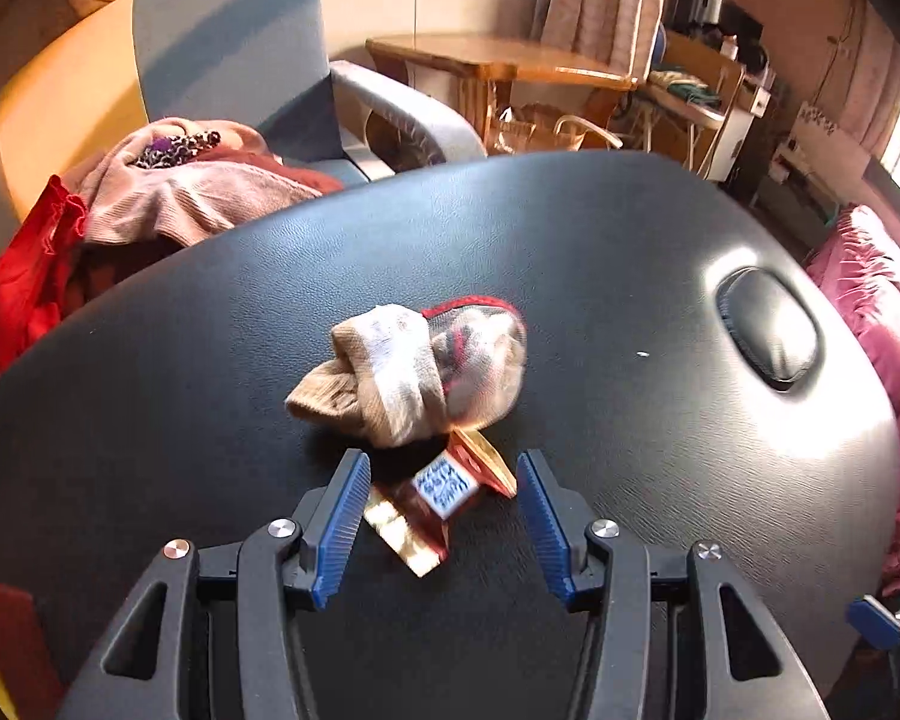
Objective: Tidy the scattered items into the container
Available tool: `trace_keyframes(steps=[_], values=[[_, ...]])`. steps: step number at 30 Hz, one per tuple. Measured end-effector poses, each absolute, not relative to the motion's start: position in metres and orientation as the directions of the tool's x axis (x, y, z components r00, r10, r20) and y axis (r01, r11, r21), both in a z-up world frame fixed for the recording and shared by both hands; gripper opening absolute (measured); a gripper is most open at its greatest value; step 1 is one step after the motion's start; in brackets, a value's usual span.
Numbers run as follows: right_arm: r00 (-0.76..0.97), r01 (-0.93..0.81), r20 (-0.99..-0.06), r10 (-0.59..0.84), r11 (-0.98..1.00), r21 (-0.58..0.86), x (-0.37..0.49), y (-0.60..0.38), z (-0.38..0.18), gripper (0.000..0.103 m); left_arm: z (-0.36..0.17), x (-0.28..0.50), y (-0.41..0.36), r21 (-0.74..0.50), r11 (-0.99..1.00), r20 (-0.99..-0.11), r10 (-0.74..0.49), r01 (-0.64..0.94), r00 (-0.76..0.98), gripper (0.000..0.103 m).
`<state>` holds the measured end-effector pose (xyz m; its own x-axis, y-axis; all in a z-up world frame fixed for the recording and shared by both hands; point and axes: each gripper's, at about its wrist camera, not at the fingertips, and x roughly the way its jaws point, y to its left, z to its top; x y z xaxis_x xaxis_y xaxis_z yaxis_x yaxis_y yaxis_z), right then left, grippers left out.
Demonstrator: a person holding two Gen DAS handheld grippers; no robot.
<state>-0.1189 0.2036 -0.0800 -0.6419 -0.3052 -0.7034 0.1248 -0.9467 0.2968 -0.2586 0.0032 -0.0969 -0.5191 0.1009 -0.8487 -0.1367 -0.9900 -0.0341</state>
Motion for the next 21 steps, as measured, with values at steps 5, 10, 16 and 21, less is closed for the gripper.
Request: trace_keyframes(steps=[5,10,16,21], values=[[-0.645,0.117,-0.702,-0.302,-0.947,0.3,-0.123,0.205,-0.08,0.101,-0.109,-0.26,-0.003,-0.032,-0.994,-0.853,0.082,-0.105,-0.515,0.05],[-0.637,0.132,-0.709,-0.303,-0.949,0.286,-0.124,0.199,-0.085,0.101,-0.112,-0.235,-0.018,-0.035,-0.999,-0.85,0.051,-0.04,-0.524,0.05],[-0.618,0.186,-0.71,-0.337,-0.94,0.285,-0.132,0.187,-0.086,0.101,-0.113,-0.182,-0.052,-0.136,-0.989,-0.852,0.09,0.052,-0.515,0.05],[-0.621,0.321,-0.688,-0.376,-0.923,0.214,-0.178,0.149,-0.07,0.103,-0.112,-0.137,-0.062,-0.122,-0.99,-0.845,0.064,0.076,-0.531,0.052]])
